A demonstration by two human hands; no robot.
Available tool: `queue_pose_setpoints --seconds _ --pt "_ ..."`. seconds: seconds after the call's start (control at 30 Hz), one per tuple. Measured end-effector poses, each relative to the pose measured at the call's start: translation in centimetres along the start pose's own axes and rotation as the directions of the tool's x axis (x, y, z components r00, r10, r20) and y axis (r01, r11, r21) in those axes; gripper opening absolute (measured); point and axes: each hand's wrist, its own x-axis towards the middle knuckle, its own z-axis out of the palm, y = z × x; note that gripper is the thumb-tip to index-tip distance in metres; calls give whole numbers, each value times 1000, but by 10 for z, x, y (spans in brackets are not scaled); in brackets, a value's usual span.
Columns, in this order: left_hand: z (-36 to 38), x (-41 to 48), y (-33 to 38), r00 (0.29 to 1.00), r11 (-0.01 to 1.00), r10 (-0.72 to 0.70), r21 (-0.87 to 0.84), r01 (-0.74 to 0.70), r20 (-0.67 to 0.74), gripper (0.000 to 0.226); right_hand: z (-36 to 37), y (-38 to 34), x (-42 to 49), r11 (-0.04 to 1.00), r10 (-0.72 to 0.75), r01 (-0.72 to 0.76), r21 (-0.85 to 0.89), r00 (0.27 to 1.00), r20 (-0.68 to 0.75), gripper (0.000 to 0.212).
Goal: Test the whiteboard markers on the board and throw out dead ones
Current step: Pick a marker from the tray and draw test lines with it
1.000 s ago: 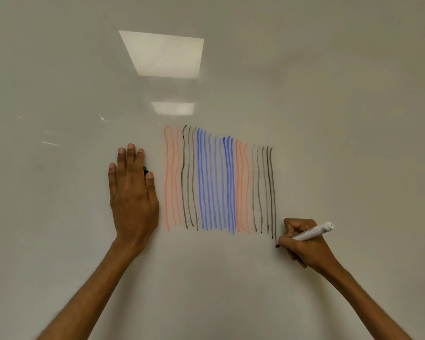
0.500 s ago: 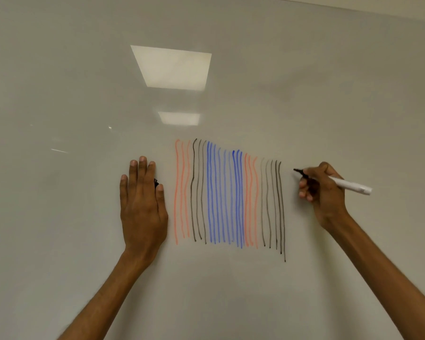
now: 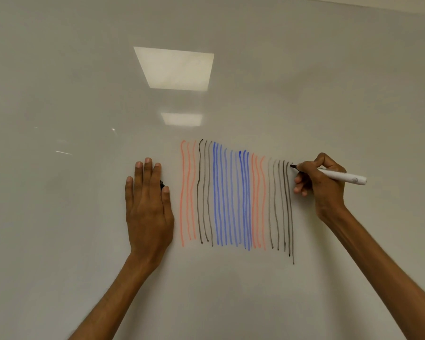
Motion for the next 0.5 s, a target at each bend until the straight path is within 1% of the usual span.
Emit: queue_pose_setpoints --seconds 0.2,0.5 --pt "0 0 0 1000 1000 1 -2 -1 -4 49 -3 3 -9 1000 10 -8 -29 999 36 33" --pt "-1 0 1 1000 1000 0 -14 0 -6 49 -16 14 -30 998 44 -42 -43 998 44 35"
